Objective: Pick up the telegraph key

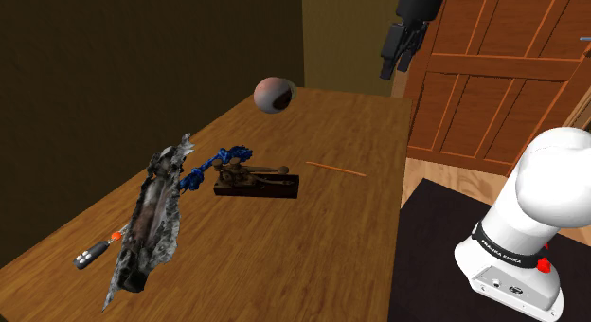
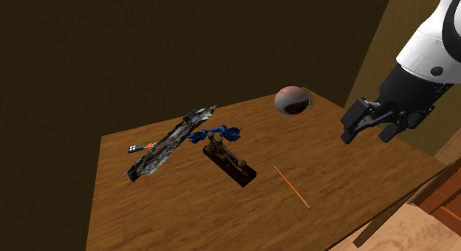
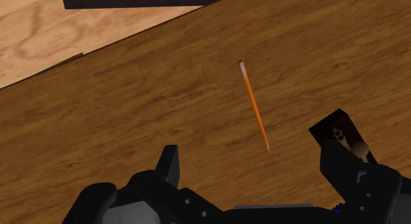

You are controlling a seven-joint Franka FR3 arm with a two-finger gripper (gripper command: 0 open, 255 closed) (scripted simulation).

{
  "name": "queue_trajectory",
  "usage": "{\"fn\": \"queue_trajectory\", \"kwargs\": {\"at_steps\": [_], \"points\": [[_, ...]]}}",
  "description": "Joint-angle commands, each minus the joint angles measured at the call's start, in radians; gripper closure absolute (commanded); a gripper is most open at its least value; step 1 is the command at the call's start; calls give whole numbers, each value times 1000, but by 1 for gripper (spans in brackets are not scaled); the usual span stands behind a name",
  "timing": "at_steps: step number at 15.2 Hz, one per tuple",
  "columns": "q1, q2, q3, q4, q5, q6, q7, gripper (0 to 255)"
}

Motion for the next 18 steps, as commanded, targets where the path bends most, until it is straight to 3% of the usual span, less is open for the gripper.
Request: {"fn": "queue_trajectory", "kwargs": {"at_steps": [1, 10, 18], "points": [[0, 0, 0, 0, 0, 0, 0, 0], [63, 249, 108, 39, 29, 213, -12, 0], [104, 502, 207, 142, 6, 363, -5, 0]]}}
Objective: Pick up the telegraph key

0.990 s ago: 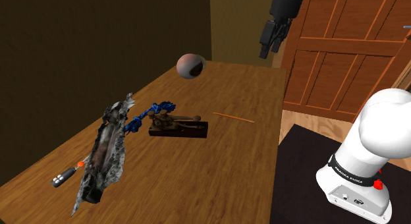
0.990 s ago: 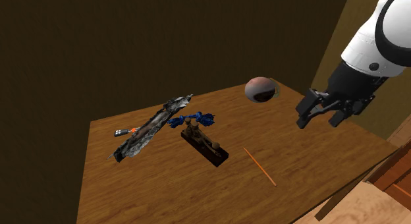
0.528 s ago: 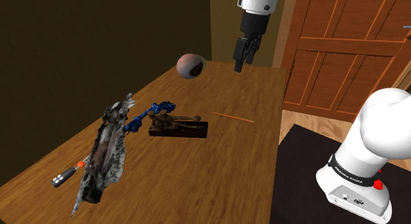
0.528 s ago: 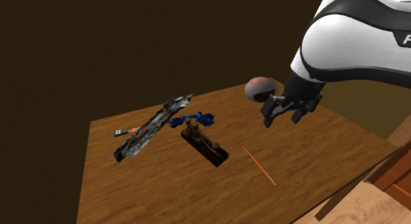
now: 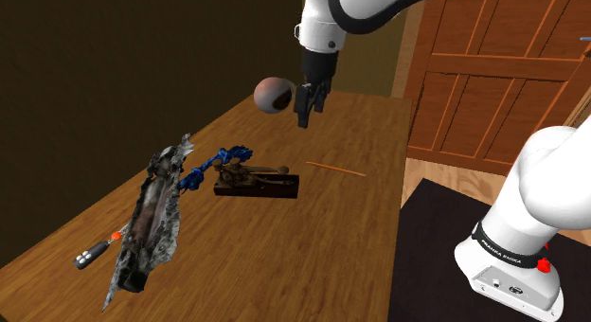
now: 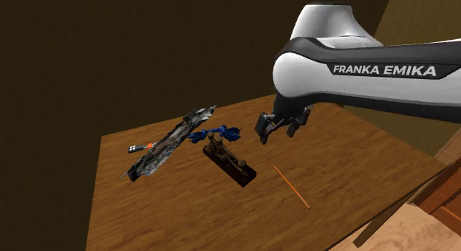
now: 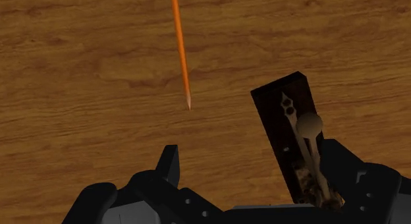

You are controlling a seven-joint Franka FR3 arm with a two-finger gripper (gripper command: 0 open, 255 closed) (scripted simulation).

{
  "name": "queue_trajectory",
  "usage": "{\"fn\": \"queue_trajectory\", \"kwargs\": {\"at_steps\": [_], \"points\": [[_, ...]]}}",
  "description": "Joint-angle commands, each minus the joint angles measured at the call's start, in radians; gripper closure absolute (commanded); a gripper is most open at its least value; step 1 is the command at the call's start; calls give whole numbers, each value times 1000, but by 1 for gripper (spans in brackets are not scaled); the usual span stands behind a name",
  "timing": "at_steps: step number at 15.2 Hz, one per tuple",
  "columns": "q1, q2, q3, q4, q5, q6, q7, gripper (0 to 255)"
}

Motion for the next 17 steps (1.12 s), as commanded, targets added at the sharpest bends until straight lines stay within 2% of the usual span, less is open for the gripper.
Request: {"fn": "queue_trajectory", "kwargs": {"at_steps": [1, 6, 13, 17], "points": [[9, 66, 23, 33, -13, 33, 3, 0], [35, 236, 80, 132, -67, 97, 25, 0], [93, 477, 133, 304, -180, 144, 70, 0], [95, 494, 130, 271, -189, 193, 75, 0]]}}
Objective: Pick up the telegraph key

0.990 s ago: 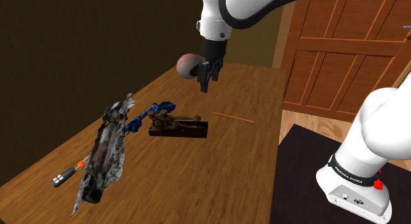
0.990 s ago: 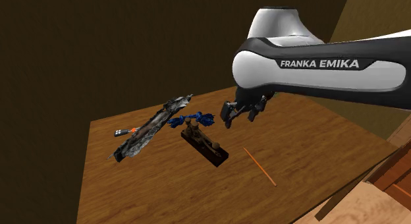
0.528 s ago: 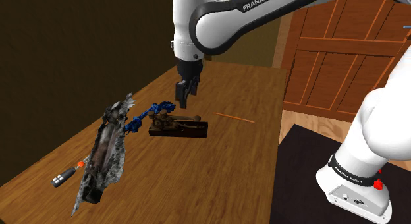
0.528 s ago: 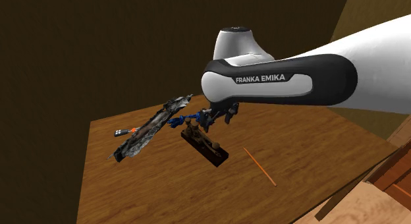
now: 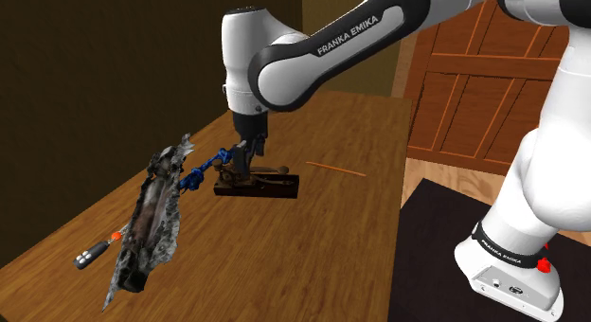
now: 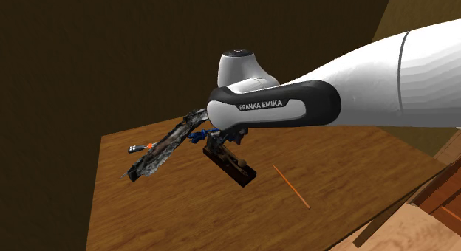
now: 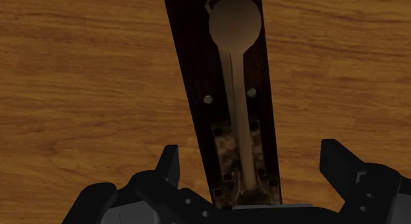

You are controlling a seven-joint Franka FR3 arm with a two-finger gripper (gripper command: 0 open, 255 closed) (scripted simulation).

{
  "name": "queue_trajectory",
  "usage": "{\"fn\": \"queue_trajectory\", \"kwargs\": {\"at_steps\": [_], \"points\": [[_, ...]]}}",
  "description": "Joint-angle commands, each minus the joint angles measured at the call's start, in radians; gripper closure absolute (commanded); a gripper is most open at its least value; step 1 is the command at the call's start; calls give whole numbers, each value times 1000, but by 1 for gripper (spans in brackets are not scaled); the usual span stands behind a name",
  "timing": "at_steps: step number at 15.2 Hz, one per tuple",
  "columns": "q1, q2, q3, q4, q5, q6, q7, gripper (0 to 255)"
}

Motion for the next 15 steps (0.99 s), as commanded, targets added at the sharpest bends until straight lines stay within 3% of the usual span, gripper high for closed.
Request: {"fn": "queue_trajectory", "kwargs": {"at_steps": [1, 5, 6, 15], "points": [[2, 14, -1, -11, -7, 24, 4, 0], [4, 27, -2, -30, -14, 56, 9, 0], [3, 27, -2, -30, -14, 56, 8, 255], [4, 27, -2, -30, -14, 56, 9, 255]]}}
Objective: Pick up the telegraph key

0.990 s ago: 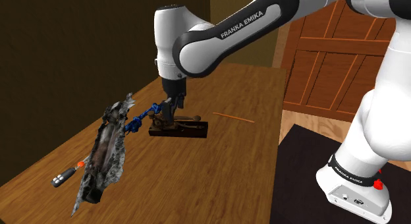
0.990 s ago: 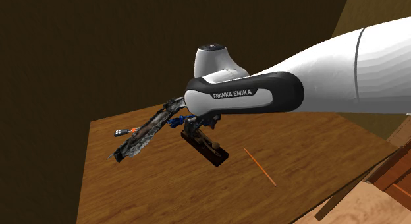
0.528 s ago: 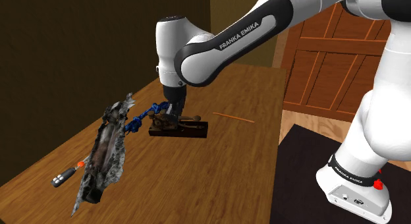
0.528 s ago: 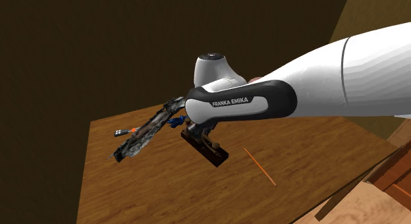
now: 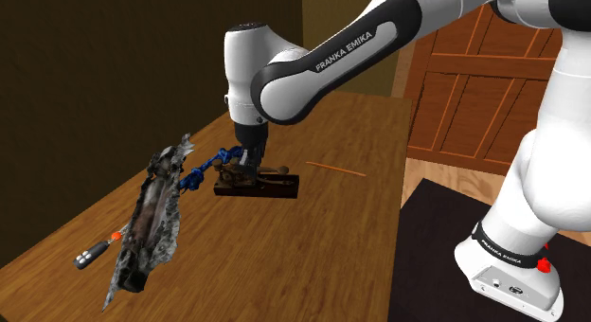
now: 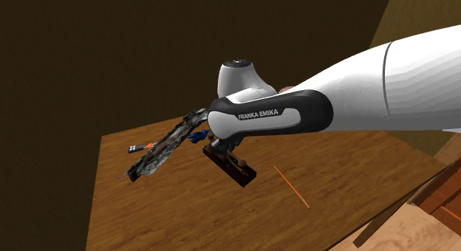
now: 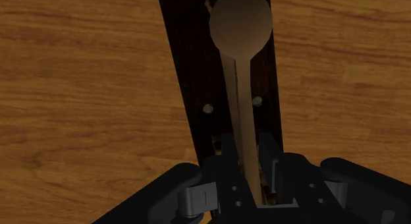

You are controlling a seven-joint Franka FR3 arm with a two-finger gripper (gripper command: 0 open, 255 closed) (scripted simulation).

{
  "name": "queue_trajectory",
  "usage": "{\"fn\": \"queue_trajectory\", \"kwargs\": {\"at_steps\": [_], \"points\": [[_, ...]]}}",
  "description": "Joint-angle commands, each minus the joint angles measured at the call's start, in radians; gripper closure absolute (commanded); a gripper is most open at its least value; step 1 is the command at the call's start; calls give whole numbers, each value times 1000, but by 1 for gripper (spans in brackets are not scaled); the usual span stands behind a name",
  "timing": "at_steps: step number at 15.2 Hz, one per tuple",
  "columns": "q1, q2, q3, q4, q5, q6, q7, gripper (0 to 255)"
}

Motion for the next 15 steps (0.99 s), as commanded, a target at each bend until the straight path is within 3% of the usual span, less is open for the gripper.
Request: {"fn": "queue_trajectory", "kwargs": {"at_steps": [1, 15], "points": [[-1, -5, 1, 7, 3, -12, -2, 255], [-5, -59, 6, 132, 31, -188, -18, 255]]}}
